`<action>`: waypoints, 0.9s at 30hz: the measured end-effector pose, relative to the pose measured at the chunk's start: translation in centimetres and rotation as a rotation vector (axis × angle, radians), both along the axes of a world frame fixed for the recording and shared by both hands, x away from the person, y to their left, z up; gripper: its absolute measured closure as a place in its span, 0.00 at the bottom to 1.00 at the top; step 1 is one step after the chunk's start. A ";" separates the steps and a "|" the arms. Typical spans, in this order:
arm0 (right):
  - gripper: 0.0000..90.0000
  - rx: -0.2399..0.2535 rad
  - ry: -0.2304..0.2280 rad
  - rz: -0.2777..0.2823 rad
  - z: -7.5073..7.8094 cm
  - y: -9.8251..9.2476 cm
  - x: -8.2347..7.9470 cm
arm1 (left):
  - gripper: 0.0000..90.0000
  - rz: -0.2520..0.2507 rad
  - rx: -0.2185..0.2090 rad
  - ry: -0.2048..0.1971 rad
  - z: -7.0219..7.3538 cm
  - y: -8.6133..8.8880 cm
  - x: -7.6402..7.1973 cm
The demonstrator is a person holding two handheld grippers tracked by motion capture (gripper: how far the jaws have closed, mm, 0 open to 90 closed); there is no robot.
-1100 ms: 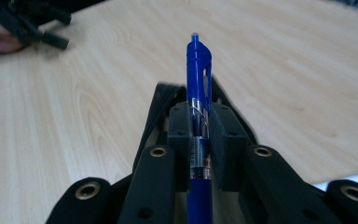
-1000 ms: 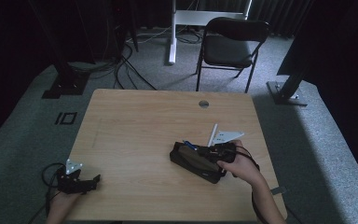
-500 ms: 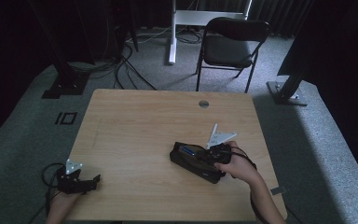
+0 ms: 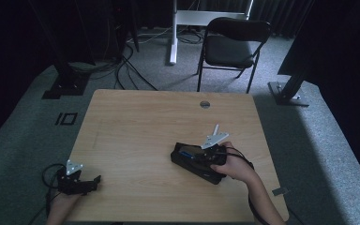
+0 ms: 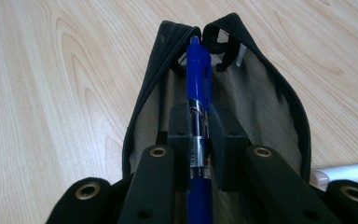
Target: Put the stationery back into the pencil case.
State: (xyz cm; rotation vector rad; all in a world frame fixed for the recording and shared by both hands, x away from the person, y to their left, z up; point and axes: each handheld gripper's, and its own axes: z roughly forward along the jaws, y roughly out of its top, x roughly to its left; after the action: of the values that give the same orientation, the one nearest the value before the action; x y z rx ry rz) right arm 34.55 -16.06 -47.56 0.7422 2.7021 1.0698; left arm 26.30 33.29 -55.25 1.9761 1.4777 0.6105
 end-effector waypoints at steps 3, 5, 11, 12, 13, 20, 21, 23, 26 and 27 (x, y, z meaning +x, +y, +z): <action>0.88 -0.022 -0.007 0.004 0.1 0.4 0.0 | 0.00 0.000 0.000 0.000 0.0 0.0 0.0; 0.88 -0.039 -0.005 0.002 0.1 0.5 0.1 | 0.00 0.000 0.000 0.000 0.0 0.0 0.0; 0.88 -0.091 -0.001 -0.007 -0.2 1.1 0.4 | 0.00 0.000 0.000 0.000 0.0 0.0 0.0; 0.88 -0.096 0.005 -0.008 -0.2 1.2 0.4 | 0.00 0.000 0.000 0.000 0.0 0.0 0.0; 0.88 -0.101 0.010 -0.011 -0.2 1.2 0.4 | 0.00 0.000 0.000 0.000 0.0 0.0 0.0; 0.88 -0.135 0.018 0.001 -0.6 2.0 0.7 | 0.00 0.000 0.000 0.000 0.0 0.0 0.0; 0.88 -0.142 0.025 0.003 -0.7 2.2 0.7 | 0.00 0.000 0.000 0.000 0.0 0.0 0.0; 0.88 -0.149 0.021 0.005 -0.9 2.5 0.8 | 0.00 0.000 0.000 0.000 0.0 0.0 0.0; 0.88 -0.165 0.024 0.003 -1.0 2.7 1.0 | 0.00 0.000 0.000 0.000 0.0 0.0 0.0; 0.88 -0.175 0.029 0.008 -1.1 2.8 1.1 | 0.00 0.000 0.000 0.000 0.0 0.0 0.0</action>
State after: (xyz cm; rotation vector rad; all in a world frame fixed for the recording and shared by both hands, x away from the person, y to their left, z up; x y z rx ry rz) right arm 35.67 -13.30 -48.68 0.7218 2.7795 0.8160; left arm 26.30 33.29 -55.25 1.9762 1.4777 0.6104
